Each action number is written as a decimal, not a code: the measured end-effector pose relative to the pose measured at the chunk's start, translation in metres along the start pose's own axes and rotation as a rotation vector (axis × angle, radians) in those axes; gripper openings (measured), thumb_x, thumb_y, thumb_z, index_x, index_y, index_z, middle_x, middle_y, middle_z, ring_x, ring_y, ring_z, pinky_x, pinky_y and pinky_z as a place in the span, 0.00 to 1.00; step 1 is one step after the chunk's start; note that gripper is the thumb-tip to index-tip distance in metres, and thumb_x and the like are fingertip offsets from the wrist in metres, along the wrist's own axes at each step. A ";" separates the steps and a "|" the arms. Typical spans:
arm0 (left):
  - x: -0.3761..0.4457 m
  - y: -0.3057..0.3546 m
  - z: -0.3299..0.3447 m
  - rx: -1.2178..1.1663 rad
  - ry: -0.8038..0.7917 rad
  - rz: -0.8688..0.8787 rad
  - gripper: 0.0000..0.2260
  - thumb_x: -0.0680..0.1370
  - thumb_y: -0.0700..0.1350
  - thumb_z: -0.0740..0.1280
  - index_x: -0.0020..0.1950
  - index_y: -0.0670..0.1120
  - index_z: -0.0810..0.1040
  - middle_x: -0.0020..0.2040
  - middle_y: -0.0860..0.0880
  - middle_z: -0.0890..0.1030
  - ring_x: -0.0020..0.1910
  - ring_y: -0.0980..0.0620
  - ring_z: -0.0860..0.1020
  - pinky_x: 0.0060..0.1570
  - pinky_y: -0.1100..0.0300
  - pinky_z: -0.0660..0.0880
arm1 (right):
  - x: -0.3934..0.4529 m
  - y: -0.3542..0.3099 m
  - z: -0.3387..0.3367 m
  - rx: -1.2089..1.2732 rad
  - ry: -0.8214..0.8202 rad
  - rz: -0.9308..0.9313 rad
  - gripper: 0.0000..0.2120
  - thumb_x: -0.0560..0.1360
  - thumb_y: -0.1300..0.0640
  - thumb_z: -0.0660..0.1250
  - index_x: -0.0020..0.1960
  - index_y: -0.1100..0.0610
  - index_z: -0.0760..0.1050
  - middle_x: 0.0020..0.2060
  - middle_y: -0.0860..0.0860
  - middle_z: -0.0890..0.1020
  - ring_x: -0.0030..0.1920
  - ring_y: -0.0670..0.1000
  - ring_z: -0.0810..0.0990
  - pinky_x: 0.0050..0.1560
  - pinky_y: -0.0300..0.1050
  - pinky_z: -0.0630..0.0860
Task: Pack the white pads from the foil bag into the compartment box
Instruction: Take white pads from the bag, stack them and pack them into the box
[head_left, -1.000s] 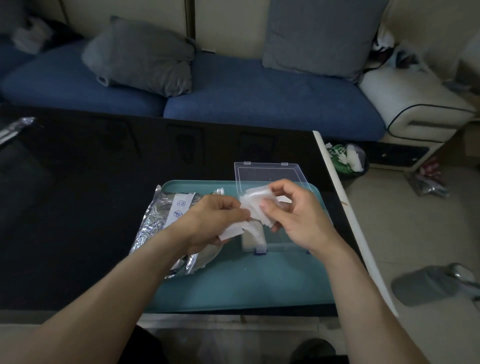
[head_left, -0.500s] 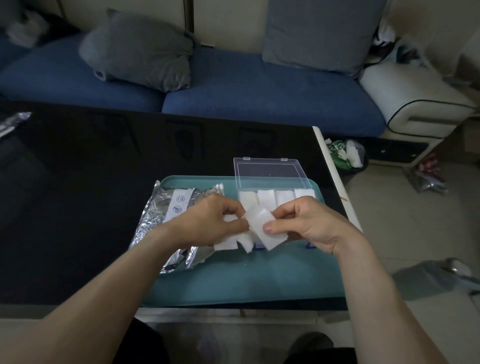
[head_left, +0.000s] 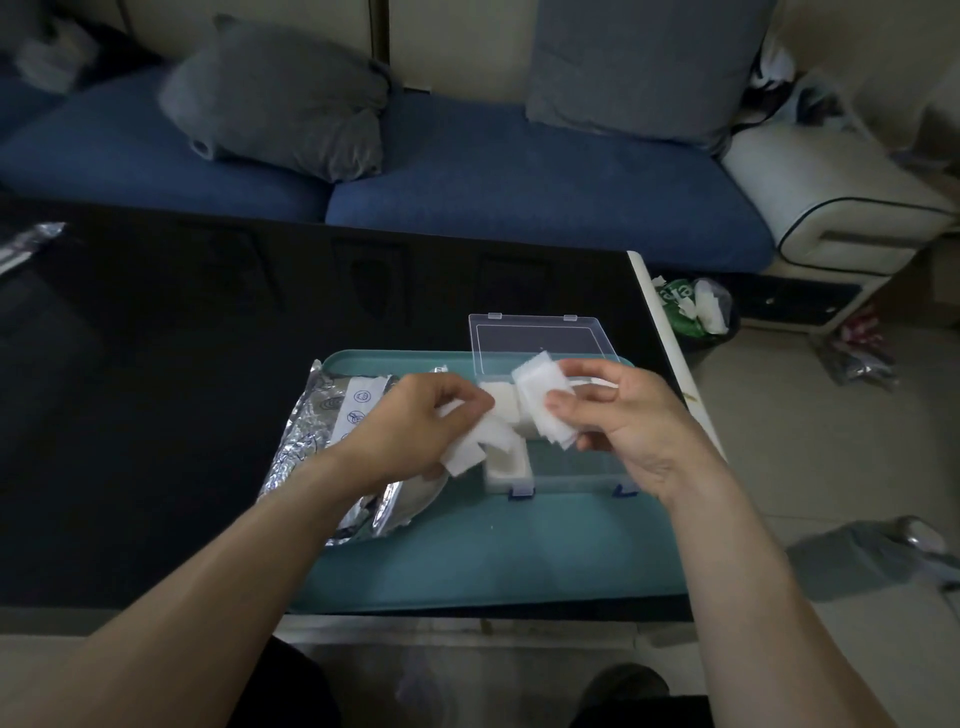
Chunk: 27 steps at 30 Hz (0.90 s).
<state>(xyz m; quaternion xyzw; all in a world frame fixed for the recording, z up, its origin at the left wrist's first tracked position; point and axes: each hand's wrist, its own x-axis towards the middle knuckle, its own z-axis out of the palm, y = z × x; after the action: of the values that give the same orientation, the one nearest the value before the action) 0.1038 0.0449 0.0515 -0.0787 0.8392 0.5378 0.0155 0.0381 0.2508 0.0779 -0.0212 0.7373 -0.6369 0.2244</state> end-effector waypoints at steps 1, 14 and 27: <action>0.000 0.001 0.000 -0.044 0.045 -0.015 0.05 0.81 0.43 0.67 0.53 0.48 0.82 0.35 0.54 0.83 0.27 0.57 0.79 0.26 0.66 0.73 | 0.000 -0.001 0.000 0.087 0.012 0.018 0.14 0.72 0.64 0.75 0.56 0.56 0.80 0.40 0.50 0.87 0.35 0.46 0.84 0.29 0.37 0.76; -0.004 0.012 0.016 -0.470 0.082 0.000 0.12 0.81 0.31 0.60 0.61 0.42 0.77 0.48 0.46 0.85 0.41 0.55 0.83 0.38 0.64 0.78 | -0.013 0.003 0.031 -0.240 -0.016 -0.284 0.12 0.65 0.58 0.82 0.45 0.48 0.84 0.40 0.46 0.87 0.41 0.45 0.86 0.41 0.40 0.83; -0.002 0.011 0.017 -0.611 0.174 -0.087 0.12 0.83 0.32 0.57 0.58 0.42 0.78 0.41 0.43 0.83 0.36 0.50 0.80 0.33 0.61 0.76 | -0.010 0.006 0.031 -0.360 0.041 -0.307 0.08 0.67 0.53 0.81 0.43 0.51 0.84 0.42 0.45 0.85 0.39 0.44 0.82 0.41 0.35 0.79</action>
<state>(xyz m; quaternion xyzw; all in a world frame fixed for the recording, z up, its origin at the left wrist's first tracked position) 0.1029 0.0647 0.0543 -0.1615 0.6327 0.7552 -0.0578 0.0601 0.2264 0.0728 -0.1598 0.8316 -0.5219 0.1027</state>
